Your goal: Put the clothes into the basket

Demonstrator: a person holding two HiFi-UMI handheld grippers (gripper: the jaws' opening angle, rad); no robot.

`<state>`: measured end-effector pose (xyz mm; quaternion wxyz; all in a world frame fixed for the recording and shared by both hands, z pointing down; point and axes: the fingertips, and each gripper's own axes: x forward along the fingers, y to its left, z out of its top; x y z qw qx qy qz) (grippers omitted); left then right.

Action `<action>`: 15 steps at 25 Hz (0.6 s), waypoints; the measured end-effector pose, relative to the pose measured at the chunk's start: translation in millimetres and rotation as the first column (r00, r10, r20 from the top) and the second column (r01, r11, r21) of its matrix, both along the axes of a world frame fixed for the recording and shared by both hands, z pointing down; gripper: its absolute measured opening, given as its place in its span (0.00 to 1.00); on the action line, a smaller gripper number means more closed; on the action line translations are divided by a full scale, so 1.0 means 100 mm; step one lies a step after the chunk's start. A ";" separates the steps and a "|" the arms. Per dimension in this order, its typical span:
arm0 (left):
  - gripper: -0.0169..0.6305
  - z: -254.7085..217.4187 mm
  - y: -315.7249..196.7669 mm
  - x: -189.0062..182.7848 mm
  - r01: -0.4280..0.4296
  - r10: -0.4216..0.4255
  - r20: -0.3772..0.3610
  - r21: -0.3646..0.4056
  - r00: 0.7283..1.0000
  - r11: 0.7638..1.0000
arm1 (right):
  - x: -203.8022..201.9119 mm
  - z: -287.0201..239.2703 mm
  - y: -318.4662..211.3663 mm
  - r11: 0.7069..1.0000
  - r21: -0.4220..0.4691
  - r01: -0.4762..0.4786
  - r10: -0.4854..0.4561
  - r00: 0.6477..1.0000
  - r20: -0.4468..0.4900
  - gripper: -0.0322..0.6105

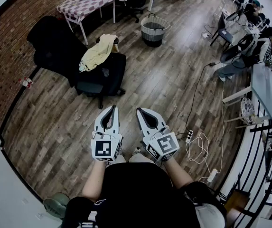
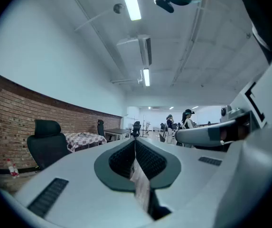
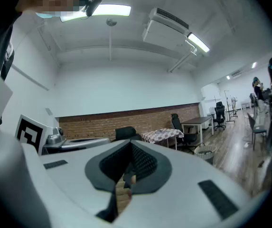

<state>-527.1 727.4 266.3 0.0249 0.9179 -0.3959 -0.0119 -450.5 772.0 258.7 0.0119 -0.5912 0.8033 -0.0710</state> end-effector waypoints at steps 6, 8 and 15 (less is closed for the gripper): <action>0.05 -0.05 0.13 0.23 0.009 -0.009 0.006 0.017 1.000 1.000 | 0.24 -0.08 0.09 1.000 0.017 0.015 -0.015 1.000 -0.008 0.06; 0.05 -0.04 0.18 0.27 0.009 -0.009 0.011 0.023 1.000 1.000 | 0.30 -0.08 0.12 1.000 0.021 0.014 -0.014 1.000 -0.005 0.06; 0.05 0.00 0.33 0.40 0.015 -0.015 0.026 0.027 1.000 1.000 | 0.43 -0.08 0.31 0.999 0.042 0.020 -0.020 1.000 -0.011 0.06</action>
